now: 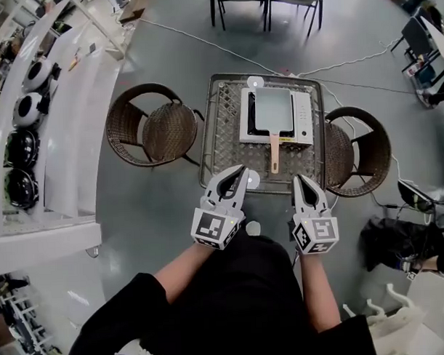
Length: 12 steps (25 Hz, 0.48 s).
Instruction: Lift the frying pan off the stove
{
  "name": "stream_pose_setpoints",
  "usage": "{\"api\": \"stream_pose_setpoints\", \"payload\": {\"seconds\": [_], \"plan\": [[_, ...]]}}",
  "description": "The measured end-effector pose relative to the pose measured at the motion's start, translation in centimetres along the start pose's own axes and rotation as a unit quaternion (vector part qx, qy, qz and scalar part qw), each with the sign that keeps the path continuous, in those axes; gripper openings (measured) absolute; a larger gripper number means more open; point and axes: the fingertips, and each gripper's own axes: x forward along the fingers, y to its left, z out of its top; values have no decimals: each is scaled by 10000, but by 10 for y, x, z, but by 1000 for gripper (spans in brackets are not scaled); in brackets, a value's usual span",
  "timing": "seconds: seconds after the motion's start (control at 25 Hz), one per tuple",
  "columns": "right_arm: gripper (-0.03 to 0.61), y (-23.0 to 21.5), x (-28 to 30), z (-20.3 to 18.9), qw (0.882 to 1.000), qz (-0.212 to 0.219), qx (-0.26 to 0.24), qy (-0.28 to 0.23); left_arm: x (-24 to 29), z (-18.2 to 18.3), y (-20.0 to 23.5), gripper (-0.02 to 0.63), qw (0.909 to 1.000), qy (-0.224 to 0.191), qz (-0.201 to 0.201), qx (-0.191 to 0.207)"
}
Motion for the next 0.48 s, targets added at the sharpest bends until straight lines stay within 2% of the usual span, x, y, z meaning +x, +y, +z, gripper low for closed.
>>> {"api": "stream_pose_setpoints", "payload": {"seconds": [0.24,0.48], "plan": [[32,-9,60,4,9997,-115,-31,235,34,6,37,9,10000,31,-81,-32],[32,-18,101,-19,9972,-253,-3,706,52,-6,60,8,9995,152,-200,-169]]}}
